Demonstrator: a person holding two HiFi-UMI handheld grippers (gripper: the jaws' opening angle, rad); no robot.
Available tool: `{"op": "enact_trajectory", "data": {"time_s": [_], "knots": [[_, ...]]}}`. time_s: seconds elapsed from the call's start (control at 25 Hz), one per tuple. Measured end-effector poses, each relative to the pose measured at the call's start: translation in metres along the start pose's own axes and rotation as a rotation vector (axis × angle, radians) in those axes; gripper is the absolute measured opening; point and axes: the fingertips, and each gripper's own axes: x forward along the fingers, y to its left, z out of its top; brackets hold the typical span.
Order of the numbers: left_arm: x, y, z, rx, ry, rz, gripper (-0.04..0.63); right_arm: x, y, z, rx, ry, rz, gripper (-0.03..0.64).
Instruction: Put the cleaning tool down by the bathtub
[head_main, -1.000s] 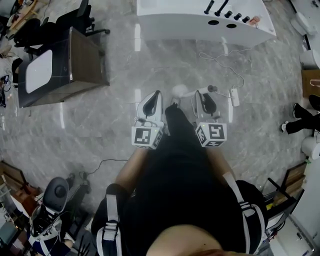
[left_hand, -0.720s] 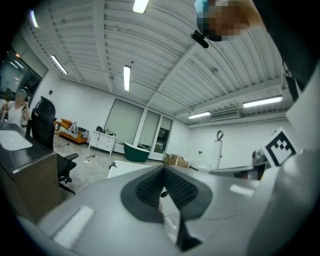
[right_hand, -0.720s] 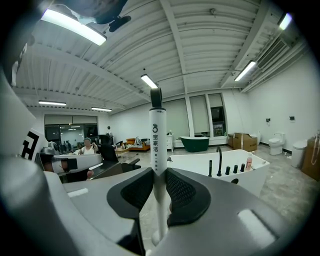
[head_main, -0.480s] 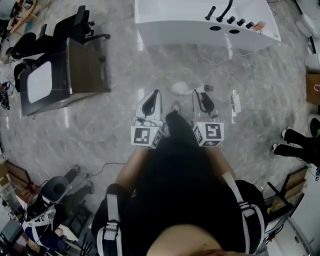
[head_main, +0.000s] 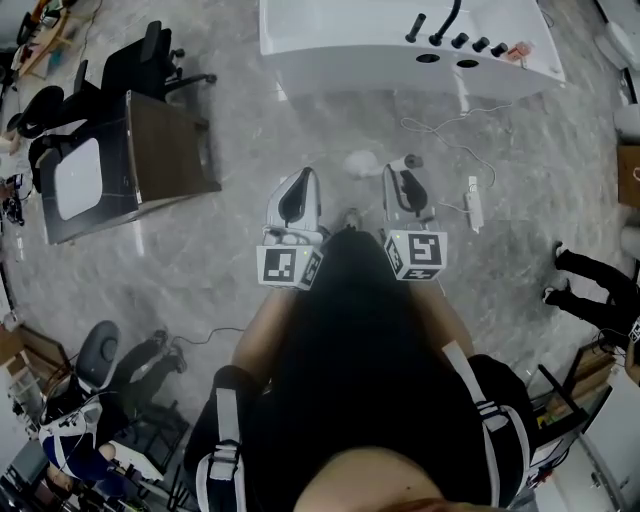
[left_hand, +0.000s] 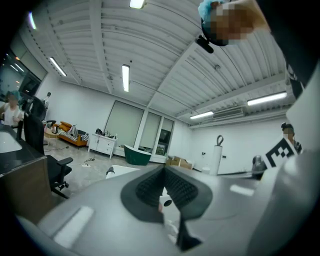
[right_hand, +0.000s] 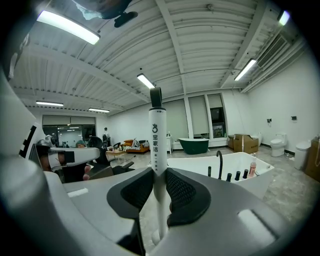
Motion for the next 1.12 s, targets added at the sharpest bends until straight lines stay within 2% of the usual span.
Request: {"op": "enact_trajectory", "data": {"time_s": [0.2, 0.4, 0.88, 1.12], "knots": [[0.016, 0.009, 0.002, 0.005, 0.003, -0.004, 0.008, 0.014, -0.003, 0.002, 0.012, 0.007, -0.014, 0.084], [0.04, 0.024, -0.002, 0.008, 0.015, -0.046, 0.008, 0.035, -0.001, 0.002, 0.016, 0.01, -0.038, 0.084], [0.119, 0.081, -0.017, 0.004, 0.083, -0.139, 0.008, 0.118, -0.01, 0.003, 0.044, 0.038, -0.141, 0.084], [0.158, 0.105, -0.027, 0.015, 0.106, -0.154, 0.008, 0.16, -0.015, 0.002, 0.071, 0.036, -0.16, 0.084]]}}
